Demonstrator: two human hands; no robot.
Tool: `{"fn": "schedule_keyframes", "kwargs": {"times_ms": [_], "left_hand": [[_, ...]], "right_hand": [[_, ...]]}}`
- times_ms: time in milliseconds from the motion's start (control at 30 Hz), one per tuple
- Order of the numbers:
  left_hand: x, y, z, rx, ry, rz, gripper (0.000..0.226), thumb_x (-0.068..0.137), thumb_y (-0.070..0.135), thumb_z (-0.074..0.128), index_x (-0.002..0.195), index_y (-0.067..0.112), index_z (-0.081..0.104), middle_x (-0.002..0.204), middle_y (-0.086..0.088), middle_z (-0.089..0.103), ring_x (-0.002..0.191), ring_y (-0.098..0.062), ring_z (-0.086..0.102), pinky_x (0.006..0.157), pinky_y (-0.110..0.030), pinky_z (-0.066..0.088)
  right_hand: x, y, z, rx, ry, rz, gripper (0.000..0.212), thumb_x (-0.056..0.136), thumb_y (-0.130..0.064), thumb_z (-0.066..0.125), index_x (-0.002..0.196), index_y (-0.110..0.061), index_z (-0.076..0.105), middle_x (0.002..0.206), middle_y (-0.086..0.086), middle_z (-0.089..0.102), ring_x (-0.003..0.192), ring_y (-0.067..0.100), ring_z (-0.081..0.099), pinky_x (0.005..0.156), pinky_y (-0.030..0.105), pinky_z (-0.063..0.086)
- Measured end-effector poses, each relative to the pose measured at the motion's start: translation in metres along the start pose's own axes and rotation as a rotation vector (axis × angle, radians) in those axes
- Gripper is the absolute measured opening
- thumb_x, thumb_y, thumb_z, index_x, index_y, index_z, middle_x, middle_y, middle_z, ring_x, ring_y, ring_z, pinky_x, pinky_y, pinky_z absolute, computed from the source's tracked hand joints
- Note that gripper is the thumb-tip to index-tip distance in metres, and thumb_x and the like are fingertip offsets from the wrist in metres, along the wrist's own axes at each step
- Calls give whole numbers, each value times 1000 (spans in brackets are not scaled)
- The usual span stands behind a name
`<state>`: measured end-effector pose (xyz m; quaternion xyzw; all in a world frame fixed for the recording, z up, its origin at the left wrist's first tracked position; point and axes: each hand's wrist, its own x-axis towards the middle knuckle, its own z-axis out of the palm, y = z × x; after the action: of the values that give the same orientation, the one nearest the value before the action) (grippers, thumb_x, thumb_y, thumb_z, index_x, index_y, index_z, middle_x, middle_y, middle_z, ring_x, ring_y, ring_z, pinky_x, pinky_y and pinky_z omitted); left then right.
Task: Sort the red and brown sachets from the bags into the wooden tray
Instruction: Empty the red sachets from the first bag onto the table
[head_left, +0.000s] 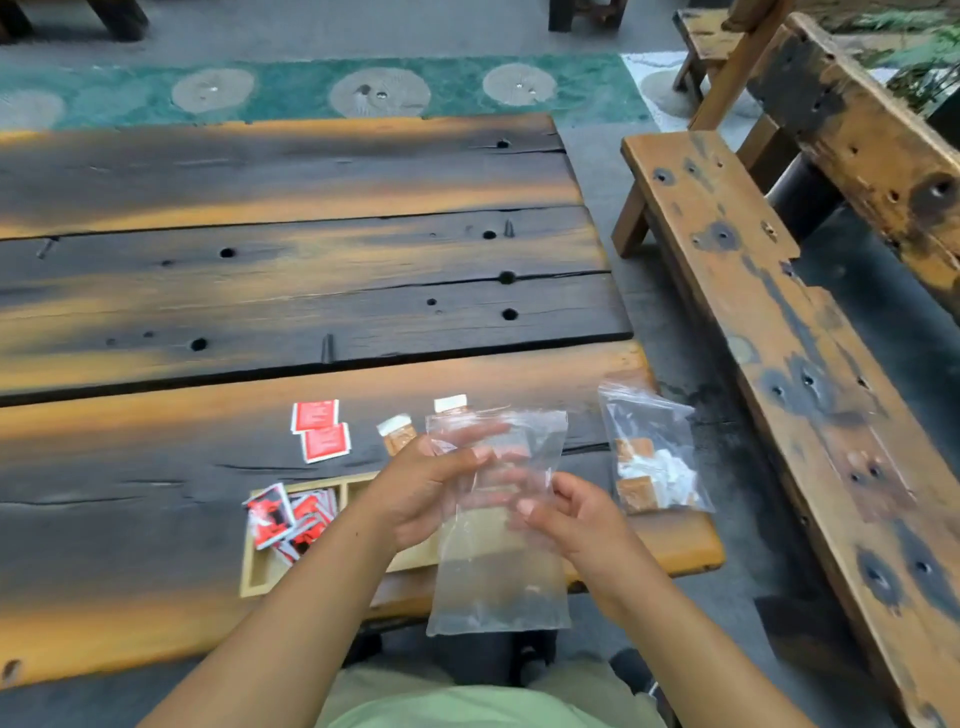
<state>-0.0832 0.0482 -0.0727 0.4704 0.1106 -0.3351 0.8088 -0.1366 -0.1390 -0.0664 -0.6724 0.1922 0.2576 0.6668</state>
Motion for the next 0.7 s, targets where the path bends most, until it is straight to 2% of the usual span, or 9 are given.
{"fn": "schedule_keyframes", "kwargs": {"times_ms": [33, 100, 200, 300, 400, 467, 533, 600, 700], "left_hand": [[11, -8, 10, -48, 15, -12, 39, 91, 6, 59, 129, 3, 61, 112, -23, 71, 101, -34, 70, 86, -46, 60], [35, -25, 25, -97, 121, -28, 36, 90, 5, 61, 125, -1, 62, 105, -21, 71, 88, -27, 72, 70, -40, 62], [61, -51, 42, 4, 311, -75, 7, 92, 4, 64, 98, 2, 65, 86, -13, 71, 72, -21, 70, 58, -33, 59], [82, -70, 52, 110, 563, -12, 10, 90, -2, 64, 84, 6, 61, 69, -9, 67, 60, -18, 67, 52, -27, 55], [99, -78, 57, 283, 711, 77, 6, 87, -2, 66, 87, 3, 63, 74, -15, 65, 63, -22, 64, 63, -32, 53], [109, -81, 57, 382, 726, 98, 11, 88, 0, 66, 84, 8, 62, 75, -14, 63, 67, -26, 63, 72, -42, 55], [120, -80, 54, 475, 720, 106, 13, 89, 1, 65, 82, 11, 60, 71, -8, 61, 67, -29, 65, 75, -48, 59], [131, -78, 48, 706, 732, 127, 8, 87, 8, 67, 83, 14, 63, 72, -3, 62, 72, -27, 68, 76, -46, 60], [145, -72, 37, 1046, 729, 133, 3, 86, 14, 66, 87, 12, 64, 75, -2, 66, 76, -24, 64, 75, -40, 53]], "right_hand": [[7, 1, -14, -15, 8, -23, 24, 89, -9, 70, 109, 4, 63, 103, 13, 77, 93, 21, 74, 90, 35, 57], [21, 6, -41, -46, 71, -38, 6, 88, -3, 68, 94, -2, 69, 85, 8, 76, 77, 16, 72, 74, 28, 57], [40, 16, -76, -39, 171, -16, 8, 88, -4, 67, 87, -11, 70, 79, 10, 71, 69, 20, 66, 75, 38, 55], [60, 25, -101, -34, 227, 10, 13, 89, -5, 65, 81, -14, 69, 76, 8, 69, 69, 23, 66, 75, 39, 56], [82, 32, -112, -123, 238, -14, 16, 88, -7, 64, 72, -11, 66, 73, 1, 67, 76, 24, 65, 80, 43, 55], [95, 36, -116, -250, 235, -49, 20, 88, -9, 64, 69, -12, 60, 69, -3, 61, 71, 20, 62, 71, 38, 54], [106, 38, -121, -503, 243, -91, 26, 88, -16, 64, 65, -16, 53, 64, -5, 54, 62, 14, 53, 56, 29, 41], [117, 38, -125, -758, 247, -119, 30, 88, -23, 64, 64, -18, 48, 64, -4, 53, 61, 15, 51, 52, 29, 35], [132, 37, -126, -958, 242, -94, 22, 89, -29, 63, 73, -19, 53, 74, 0, 62, 72, 25, 59, 59, 33, 42]]}}
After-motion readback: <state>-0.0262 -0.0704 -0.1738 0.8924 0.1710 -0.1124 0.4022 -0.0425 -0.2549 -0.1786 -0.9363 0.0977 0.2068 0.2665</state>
